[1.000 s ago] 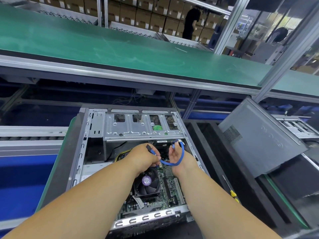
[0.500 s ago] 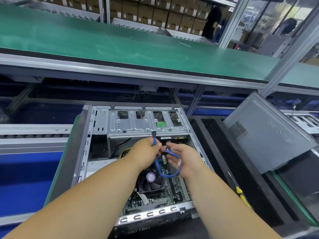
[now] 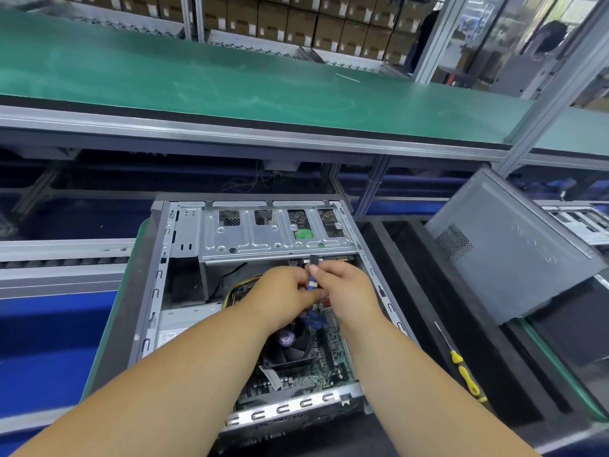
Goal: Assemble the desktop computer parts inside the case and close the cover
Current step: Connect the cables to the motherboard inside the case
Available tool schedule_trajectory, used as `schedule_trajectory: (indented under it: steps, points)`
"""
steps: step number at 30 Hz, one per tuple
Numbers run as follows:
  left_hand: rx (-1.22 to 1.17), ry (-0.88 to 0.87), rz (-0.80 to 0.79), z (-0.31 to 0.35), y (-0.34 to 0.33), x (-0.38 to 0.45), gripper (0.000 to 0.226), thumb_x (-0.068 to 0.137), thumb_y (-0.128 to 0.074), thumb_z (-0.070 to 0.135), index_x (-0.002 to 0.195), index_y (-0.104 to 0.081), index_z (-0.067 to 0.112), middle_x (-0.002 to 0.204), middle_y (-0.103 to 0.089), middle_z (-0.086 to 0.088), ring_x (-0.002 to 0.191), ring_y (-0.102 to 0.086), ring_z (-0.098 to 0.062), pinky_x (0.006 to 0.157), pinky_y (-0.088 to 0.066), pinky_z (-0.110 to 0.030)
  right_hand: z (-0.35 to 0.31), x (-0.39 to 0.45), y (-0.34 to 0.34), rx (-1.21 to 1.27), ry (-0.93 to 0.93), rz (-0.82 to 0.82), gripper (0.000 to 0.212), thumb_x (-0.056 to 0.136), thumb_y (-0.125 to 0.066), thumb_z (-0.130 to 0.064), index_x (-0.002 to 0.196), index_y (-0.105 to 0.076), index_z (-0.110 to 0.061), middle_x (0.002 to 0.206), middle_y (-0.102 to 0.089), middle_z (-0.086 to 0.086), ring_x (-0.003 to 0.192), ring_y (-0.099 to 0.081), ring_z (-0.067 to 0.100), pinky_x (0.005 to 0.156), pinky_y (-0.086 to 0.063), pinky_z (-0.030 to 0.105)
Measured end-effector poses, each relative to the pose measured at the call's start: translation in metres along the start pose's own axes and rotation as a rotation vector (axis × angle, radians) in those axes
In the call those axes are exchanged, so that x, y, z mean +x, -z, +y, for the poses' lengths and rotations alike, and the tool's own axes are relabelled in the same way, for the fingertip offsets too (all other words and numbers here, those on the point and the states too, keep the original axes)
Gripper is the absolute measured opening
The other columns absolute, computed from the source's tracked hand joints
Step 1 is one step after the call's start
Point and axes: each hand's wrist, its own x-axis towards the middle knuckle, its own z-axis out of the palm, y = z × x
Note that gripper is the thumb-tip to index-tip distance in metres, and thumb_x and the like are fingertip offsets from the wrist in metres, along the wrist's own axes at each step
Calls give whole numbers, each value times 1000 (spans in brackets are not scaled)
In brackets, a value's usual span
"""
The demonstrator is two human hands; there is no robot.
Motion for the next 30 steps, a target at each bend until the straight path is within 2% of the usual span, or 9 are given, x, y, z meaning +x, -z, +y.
schedule_trajectory:
  steps: [3, 7, 9, 12, 15, 20, 22, 26, 30]
  points:
    - [-9, -12, 98, 0, 1, 1, 29, 90, -62, 44, 75, -64, 20, 55, -56, 9, 48, -48, -2, 47, -37, -18, -4, 1, 4, 167, 50, 6, 14, 98, -59, -12, 98, -71, -5, 85, -75, 5, 79, -69, 12, 71, -56, 22]
    - [-13, -77, 279, 0, 5, 2, 12, 83, -71, 25, 81, -59, 26, 77, -54, 6, 68, -49, -11, 60, -39, -24, -6, 3, 9, 209, 115, 67, 21, 102, -52, -17, 95, -70, -11, 65, -63, -7, 58, -59, 6, 58, -51, 18]
    - [69, -54, 344, -2, 7, 1, 20, 76, -73, 18, 81, -56, 28, 84, -51, 8, 73, -50, -8, 60, -38, -20, -3, 3, 9, 220, 35, 44, 24, 103, -50, -18, 93, -70, -12, 63, -58, -4, 54, -51, 9, 55, -45, 21]
    - [212, -4, 377, -4, 10, 0, 20, 75, -71, 14, 83, -57, 27, 92, -49, 8, 84, -52, -15, 66, -46, -30, 3, 7, 10, 211, -146, 14, 26, 104, -46, -16, 92, -68, -9, 62, -49, 0, 51, -39, 13, 53, -36, 25]
    - [301, 24, 368, -4, 10, -1, 20, 76, -69, 12, 87, -59, 26, 98, -48, 6, 94, -50, -18, 68, -44, -31, 5, 12, 11, 140, -288, 96, 26, 104, -44, -16, 93, -67, -13, 60, -41, 0, 48, -29, 11, 49, -29, 24]
    - [334, 37, 428, -1, 12, -4, 20, 77, -66, 12, 89, -59, 27, 97, -50, 8, 97, -47, -18, 64, -38, -28, 4, 23, 8, 1, -416, 201, 15, 99, -56, -21, 100, -71, -21, 78, -56, 2, 55, -33, 10, 49, -29, 27]
    - [342, 44, 438, -1, 14, -4, 20, 77, -65, 12, 89, -61, 27, 96, -50, 8, 98, -47, -20, 66, -39, -28, 4, 26, 7, -27, -424, 210, 15, 98, -57, -25, 91, -70, -27, 93, -63, 9, 55, -33, 13, 48, -30, 29]
    - [318, 59, 443, -2, 14, -4, 25, 78, -61, 8, 95, -62, 26, 99, -46, 8, 102, -43, -21, 66, -38, -30, 7, 30, 7, -1, -409, 222, 23, 94, -64, -28, 72, -65, -34, 93, -57, 3, 56, -33, 15, 50, -32, 30]
    - [302, 63, 435, -3, 13, -3, 32, 79, -56, 0, 99, -63, 25, 105, -48, 6, 105, -43, -21, 64, -38, -30, 8, 37, 7, -32, -457, 237, 6, 90, -70, -28, 85, -70, -25, 105, -60, 4, 55, -31, 15, 48, -31, 31]
